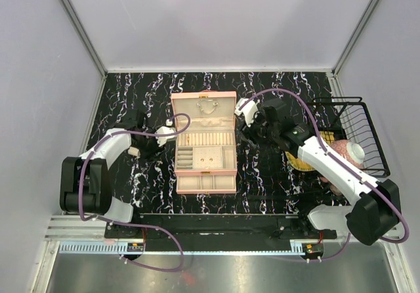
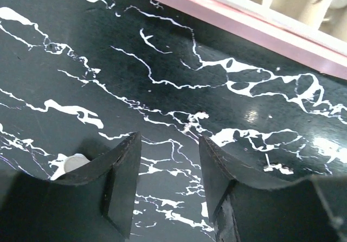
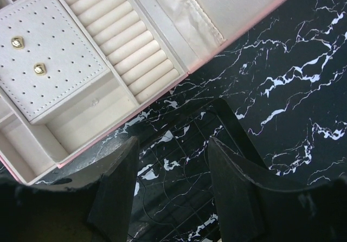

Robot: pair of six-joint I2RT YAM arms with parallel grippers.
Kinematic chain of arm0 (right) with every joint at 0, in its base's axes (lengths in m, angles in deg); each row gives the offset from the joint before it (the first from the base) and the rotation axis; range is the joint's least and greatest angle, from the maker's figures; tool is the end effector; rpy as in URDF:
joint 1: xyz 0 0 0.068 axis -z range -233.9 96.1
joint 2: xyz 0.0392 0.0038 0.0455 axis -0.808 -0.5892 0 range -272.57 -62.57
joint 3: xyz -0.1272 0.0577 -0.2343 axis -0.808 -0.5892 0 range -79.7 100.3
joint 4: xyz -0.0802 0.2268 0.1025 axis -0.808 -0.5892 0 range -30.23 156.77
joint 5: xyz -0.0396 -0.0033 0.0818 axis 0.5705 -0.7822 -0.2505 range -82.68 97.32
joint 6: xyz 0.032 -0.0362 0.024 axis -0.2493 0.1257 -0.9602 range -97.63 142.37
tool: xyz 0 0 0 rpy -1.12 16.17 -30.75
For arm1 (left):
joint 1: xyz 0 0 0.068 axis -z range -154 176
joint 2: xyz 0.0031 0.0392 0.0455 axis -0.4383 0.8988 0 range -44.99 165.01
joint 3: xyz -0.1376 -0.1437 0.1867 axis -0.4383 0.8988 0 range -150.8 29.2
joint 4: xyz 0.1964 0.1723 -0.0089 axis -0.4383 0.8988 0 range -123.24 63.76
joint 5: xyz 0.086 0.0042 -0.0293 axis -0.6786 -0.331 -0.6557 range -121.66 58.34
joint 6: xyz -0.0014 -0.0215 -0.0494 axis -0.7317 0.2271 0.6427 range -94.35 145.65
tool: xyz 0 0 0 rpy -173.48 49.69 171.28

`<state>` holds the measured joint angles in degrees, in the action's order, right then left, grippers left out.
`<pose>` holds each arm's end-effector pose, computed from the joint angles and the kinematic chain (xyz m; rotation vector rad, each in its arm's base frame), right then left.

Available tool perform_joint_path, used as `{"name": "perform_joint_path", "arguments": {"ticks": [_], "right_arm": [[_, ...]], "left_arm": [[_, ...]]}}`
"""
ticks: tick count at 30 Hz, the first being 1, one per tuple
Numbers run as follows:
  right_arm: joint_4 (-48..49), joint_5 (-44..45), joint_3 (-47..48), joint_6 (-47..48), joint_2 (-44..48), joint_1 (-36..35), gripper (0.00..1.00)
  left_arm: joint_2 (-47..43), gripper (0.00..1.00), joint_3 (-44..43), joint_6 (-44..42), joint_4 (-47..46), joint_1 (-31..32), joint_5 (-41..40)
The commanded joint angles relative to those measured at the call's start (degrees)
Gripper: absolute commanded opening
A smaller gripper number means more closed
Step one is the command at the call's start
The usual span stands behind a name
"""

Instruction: Organize the mixed jewelry

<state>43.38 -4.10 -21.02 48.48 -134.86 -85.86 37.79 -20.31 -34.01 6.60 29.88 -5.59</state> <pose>0.2329 0.1536 0.3000 -1.1704 1.8814 0.2775 0.2538 -0.0331 0.1898 1.4728 2.2052 -0.3582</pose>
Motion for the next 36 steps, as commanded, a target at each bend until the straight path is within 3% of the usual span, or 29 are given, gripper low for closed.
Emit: {"name": "perform_joint_path", "arguments": {"ticks": [1, 36], "right_arm": [[3.71, -1.50, -0.58, 0.17, -0.30, 1.29, 0.59], [2.22, -3.61, -1.37, 1.14, -1.27, 3.75, 0.56]], "left_arm": [[1.94, 0.49, -2.95, -3.80, -2.39, -0.80, 0.48], [5.19, 0.47, 1.26, -4.94, -4.24, 0.78, 0.13]]}}
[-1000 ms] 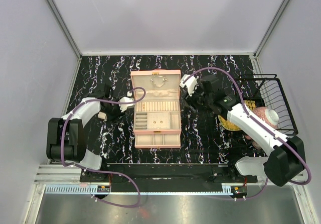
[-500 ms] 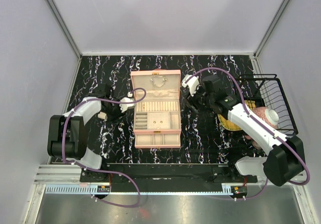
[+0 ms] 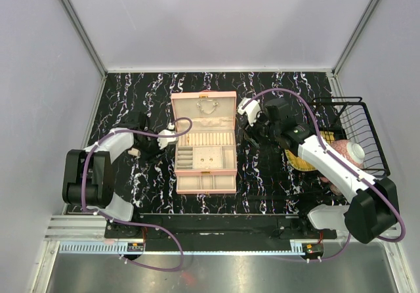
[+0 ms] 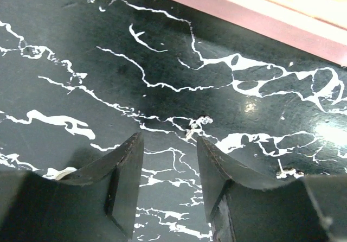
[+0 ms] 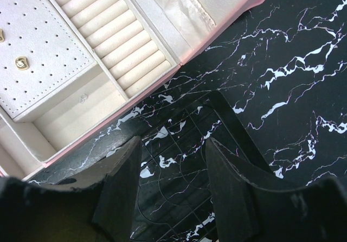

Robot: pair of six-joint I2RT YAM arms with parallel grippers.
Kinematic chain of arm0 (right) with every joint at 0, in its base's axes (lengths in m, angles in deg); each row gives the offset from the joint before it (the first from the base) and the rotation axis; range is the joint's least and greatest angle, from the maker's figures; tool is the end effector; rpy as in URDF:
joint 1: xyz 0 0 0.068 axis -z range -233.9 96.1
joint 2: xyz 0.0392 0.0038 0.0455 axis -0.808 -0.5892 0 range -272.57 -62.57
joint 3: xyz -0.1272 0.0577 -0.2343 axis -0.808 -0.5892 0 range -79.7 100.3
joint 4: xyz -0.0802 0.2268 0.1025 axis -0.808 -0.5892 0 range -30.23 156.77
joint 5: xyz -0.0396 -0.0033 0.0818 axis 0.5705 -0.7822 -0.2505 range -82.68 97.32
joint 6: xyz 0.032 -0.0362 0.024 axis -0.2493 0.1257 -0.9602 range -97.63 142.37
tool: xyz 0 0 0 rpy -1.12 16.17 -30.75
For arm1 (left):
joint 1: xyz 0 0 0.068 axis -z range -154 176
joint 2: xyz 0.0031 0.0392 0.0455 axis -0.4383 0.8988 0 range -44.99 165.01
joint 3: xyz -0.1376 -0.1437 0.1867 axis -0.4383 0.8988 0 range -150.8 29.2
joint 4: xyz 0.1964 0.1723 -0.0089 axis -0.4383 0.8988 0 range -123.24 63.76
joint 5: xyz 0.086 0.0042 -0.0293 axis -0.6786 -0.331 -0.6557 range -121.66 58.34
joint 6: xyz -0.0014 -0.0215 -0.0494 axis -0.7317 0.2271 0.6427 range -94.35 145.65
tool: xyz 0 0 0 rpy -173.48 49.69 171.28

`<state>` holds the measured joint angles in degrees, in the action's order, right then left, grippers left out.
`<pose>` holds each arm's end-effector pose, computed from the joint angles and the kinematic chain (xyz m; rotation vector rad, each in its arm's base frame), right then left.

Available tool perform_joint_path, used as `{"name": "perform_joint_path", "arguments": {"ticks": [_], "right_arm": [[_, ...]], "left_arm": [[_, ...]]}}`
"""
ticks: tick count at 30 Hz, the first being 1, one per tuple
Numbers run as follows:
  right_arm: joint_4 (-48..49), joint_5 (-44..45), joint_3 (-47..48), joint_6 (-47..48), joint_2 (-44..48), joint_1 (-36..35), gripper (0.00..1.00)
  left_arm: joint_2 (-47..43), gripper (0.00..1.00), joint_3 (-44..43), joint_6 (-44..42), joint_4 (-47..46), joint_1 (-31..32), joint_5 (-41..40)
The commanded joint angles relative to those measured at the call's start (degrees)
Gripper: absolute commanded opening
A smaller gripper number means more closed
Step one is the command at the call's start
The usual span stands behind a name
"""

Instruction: Organize the mixed jewelry

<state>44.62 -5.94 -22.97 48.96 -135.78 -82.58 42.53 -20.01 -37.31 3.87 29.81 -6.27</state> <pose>0.2422 0.1418 0.2863 -1.1473 1.9221 0.2795 0.2632 -0.0330 0.1698 1.5410 2.1979 -0.3562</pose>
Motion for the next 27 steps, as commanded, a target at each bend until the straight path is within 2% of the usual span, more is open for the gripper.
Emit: {"name": "perform_joint_path", "arguments": {"ticks": [1, 13, 19, 25, 27], "right_arm": [[0.97, -1.77, 0.58, 0.66, -0.44, 0.47, 0.56], [0.62, -1.77, 0.49, 0.92, -0.62, 0.48, 0.57], [0.62, -1.69, 0.31, 1.10, -0.70, 0.56, 0.57], [0.53, -1.86, 0.31, 1.01, -0.79, 0.56, 0.56], [0.53, -1.86, 0.22, 1.01, -0.88, 0.56, 0.56]], "left_arm": [[0.45, 0.47, 1.31, -1.64, -2.20, 0.93, 0.46], [2.12, 0.45, 1.92, -1.38, -3.79, 1.81, -0.60], [2.04, 0.38, 2.72, -1.38, -4.14, 1.99, -1.04], [1.42, 0.25, 2.37, -0.59, -3.53, 1.99, -1.04], [1.42, 0.10, 1.93, 0.12, -3.27, 1.99, -1.04]]}}
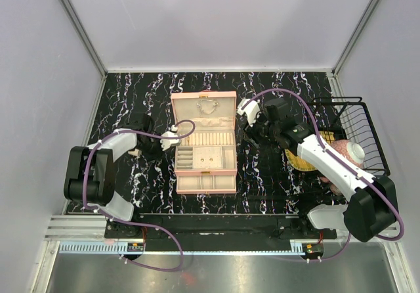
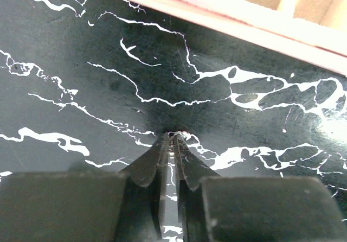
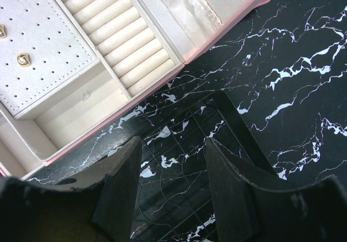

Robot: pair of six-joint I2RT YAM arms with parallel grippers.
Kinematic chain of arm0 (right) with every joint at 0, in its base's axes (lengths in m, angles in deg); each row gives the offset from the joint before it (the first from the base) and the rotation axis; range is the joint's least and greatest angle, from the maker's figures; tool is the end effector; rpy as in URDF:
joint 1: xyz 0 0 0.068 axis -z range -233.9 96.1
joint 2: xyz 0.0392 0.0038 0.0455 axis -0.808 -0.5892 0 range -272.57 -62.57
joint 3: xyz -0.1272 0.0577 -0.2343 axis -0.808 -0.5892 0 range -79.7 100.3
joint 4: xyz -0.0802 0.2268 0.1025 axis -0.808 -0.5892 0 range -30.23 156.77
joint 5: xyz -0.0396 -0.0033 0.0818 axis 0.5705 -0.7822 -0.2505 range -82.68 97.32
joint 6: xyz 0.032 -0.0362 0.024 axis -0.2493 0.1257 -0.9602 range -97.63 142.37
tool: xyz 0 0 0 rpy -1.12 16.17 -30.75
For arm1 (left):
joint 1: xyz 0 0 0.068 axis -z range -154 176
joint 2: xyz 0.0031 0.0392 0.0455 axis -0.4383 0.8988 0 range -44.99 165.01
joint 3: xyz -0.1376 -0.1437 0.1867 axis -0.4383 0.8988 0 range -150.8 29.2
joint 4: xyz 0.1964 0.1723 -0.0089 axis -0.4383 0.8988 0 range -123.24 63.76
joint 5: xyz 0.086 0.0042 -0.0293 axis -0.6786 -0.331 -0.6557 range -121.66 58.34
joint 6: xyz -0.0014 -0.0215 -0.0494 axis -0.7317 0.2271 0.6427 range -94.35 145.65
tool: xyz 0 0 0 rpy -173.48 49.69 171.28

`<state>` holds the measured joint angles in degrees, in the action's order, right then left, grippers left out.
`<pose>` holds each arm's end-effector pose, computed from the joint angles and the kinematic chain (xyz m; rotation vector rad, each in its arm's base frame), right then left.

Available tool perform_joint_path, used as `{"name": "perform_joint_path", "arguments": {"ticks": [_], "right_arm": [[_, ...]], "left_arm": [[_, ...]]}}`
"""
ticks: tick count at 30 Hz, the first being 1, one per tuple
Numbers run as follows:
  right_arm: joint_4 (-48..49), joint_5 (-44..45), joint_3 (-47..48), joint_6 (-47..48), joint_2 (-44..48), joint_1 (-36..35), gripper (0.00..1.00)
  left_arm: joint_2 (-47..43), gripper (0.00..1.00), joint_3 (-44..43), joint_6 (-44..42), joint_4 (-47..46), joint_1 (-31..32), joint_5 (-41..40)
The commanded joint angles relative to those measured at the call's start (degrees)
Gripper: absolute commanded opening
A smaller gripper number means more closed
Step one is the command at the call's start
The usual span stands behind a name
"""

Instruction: Organize the mixed jewelry

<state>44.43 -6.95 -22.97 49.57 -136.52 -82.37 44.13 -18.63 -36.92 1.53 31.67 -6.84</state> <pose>0.2441 0.1423 0.2828 -1.1670 1.9265 0.2934 0.2626 -0.0412 0.1578 1.5755 2.1957 -0.3653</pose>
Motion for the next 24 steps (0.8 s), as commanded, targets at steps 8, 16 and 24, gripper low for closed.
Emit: {"name": "perform_joint_path", "arguments": {"ticks": [8, 16, 24], "right_arm": [[0.73, -0.77, 0.22, 0.40, -0.14, 0.34, 0.56], [0.55, -0.94, 0.14, 0.40, 0.13, 0.34, 0.57], [0.46, -1.12, 0.40, 0.40, 0.39, 0.34, 0.57]], "left_arm": [[-1.49, 0.05, 0.02, 0.43, 0.22, 0.04, -0.47], [-4.83, 0.01, 1.34, 1.83, 0.04, 0.04, -0.03], [-10.63, 0.00, 1.78, 7.19, -0.93, 0.04, -0.56]]}}
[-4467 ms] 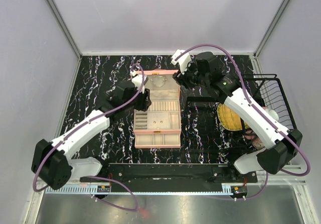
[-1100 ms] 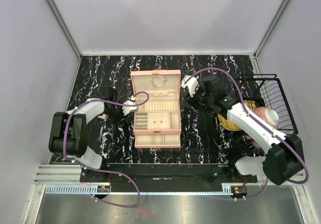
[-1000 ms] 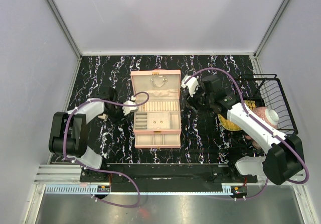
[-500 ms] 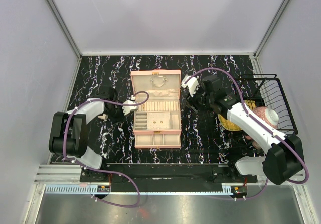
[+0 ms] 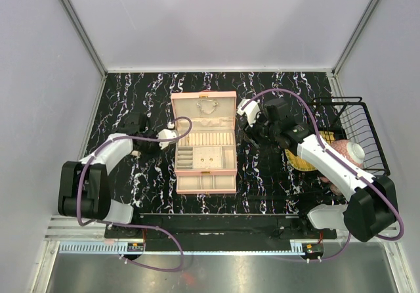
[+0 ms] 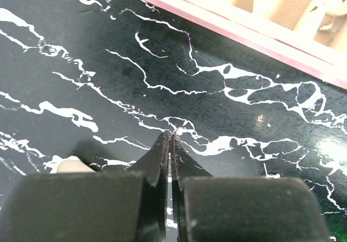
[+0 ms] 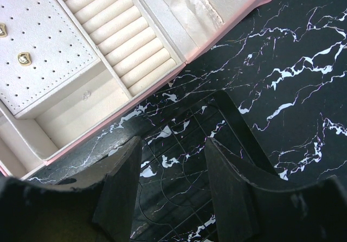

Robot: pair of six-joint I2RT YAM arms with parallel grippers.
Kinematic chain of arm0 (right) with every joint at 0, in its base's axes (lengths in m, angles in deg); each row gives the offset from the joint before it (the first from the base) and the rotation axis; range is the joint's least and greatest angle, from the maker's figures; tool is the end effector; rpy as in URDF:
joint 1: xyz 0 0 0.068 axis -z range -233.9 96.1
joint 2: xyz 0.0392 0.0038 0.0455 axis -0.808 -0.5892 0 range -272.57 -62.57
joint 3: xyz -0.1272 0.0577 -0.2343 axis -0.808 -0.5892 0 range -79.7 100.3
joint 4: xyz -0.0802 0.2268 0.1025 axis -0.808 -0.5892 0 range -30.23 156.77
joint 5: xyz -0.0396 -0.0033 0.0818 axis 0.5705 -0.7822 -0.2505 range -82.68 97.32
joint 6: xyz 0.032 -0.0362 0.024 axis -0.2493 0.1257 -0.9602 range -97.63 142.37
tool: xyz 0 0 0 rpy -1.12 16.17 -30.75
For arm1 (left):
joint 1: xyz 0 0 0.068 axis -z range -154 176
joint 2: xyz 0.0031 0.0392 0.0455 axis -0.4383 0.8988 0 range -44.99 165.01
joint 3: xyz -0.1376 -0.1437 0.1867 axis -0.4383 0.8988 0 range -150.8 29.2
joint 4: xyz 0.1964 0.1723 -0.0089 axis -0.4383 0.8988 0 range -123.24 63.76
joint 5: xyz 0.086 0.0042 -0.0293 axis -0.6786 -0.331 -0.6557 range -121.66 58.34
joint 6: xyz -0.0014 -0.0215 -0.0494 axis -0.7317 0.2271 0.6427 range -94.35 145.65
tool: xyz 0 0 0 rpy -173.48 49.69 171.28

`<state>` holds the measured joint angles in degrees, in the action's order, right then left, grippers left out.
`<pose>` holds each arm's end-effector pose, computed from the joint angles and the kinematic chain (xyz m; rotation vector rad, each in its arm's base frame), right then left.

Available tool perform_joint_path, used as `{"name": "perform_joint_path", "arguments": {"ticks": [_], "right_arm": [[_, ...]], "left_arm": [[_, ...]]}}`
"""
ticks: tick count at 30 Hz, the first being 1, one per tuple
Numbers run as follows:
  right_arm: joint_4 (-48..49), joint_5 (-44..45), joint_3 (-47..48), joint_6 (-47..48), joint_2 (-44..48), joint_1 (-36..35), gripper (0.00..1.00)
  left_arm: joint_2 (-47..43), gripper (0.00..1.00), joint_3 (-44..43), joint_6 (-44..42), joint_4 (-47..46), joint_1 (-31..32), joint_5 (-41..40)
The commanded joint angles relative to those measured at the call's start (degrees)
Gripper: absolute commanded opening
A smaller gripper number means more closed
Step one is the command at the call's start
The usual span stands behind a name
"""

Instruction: Organize the mixed jewelry

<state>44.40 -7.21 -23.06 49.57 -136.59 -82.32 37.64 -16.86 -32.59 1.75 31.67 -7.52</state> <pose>0.2441 0.1423 0.2819 -1.1693 1.9285 0.2984 0.2497 -0.0396 0.1766 1.4823 2.2023 -0.3179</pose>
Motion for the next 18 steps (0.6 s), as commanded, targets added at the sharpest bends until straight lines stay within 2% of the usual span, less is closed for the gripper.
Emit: {"name": "perform_joint_path", "arguments": {"ticks": [1, 5, 11, 14, 18], "right_arm": [[0.57, -0.86, 0.49, 0.31, 0.37, 0.30, 0.57], [0.57, -0.42, 0.49, 0.40, 0.28, 0.30, 0.57], [0.66, 1.42, 1.54, 0.13, -0.95, 0.30, 0.56], [0.66, 4.57, 3.03, -0.48, -1.74, 0.30, 0.56], [0.75, 7.14, 4.44, -1.45, -2.62, 0.56, 0.55]], "left_arm": [[-5.54, 0.00, -0.08, 4.26, -1.32, 0.04, 0.03], [-10.64, 0.00, -0.43, 7.78, -2.11, 0.83, -1.28], [-16.88, 0.00, -3.41, 13.67, -1.94, 5.48, -6.11], [-18.55, 0.00, -5.34, 15.96, -1.76, 10.92, -12.33], [-19.44, 0.00, -9.03, 18.33, -0.88, 22.85, -22.45]]}}
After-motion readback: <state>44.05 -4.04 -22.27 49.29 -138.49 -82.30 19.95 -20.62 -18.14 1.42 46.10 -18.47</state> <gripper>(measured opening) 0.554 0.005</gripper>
